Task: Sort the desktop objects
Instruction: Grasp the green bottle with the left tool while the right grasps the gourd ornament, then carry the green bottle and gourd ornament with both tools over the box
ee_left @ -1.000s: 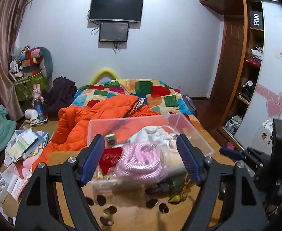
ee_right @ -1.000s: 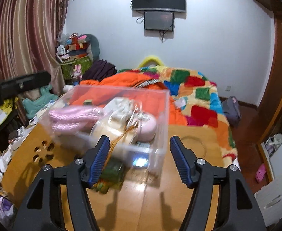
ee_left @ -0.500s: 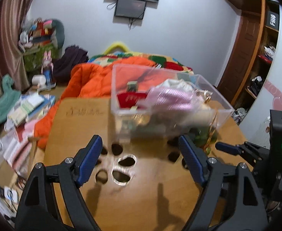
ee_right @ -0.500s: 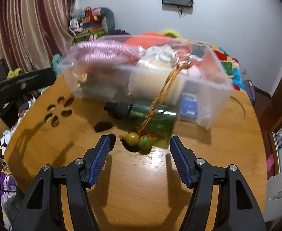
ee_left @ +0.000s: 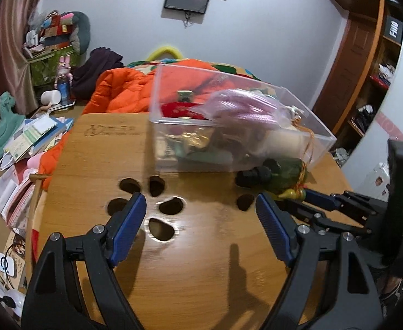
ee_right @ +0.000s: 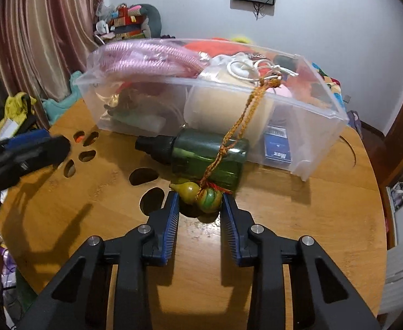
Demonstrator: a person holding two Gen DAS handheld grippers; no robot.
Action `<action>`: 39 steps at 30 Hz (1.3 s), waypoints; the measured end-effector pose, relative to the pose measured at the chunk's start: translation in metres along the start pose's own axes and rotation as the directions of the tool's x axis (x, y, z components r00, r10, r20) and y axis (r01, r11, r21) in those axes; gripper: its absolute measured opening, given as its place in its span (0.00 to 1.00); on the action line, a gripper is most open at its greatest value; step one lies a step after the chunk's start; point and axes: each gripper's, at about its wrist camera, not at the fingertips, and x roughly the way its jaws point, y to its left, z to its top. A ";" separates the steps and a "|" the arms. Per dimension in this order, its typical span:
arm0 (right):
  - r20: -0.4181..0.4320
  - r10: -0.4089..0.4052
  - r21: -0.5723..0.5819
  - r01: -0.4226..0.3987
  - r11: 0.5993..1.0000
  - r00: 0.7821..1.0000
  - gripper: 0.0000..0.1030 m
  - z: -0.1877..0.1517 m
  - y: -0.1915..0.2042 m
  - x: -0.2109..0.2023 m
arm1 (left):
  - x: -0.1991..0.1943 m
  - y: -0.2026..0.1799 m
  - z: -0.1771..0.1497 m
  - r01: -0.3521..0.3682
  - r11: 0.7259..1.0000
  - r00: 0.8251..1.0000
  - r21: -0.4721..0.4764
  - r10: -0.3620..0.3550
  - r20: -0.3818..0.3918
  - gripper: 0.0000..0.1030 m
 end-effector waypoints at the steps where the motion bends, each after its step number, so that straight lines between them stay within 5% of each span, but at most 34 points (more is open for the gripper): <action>1: 0.008 0.007 0.007 -0.007 1.000 1.000 0.28 0.001 -0.004 -0.004 | 0.002 -0.005 0.000 0.005 1.000 1.000 0.009 -0.005 -0.005 0.79; 15: 0.151 0.022 0.145 -0.045 0.988 0.988 0.28 0.003 -0.075 -0.055 | 0.053 -0.085 0.011 0.023 0.996 0.994 0.088 -0.013 -0.105 0.88; 26: 0.176 0.062 0.156 -0.090 0.984 0.982 0.28 0.005 -0.090 -0.051 | 0.085 -0.098 0.017 -0.018 0.998 0.987 0.052 0.026 -0.161 0.89; 30: 0.188 0.070 0.159 -0.100 0.982 0.980 0.28 0.007 -0.093 -0.054 | 0.085 -0.101 0.013 -0.050 0.996 0.989 0.072 0.060 -0.136 0.80; 39: 0.197 0.058 0.147 -0.088 0.985 0.979 0.28 0.016 -0.088 -0.058 | 0.069 -0.095 0.013 -0.009 0.998 0.995 0.063 0.015 -0.099 0.72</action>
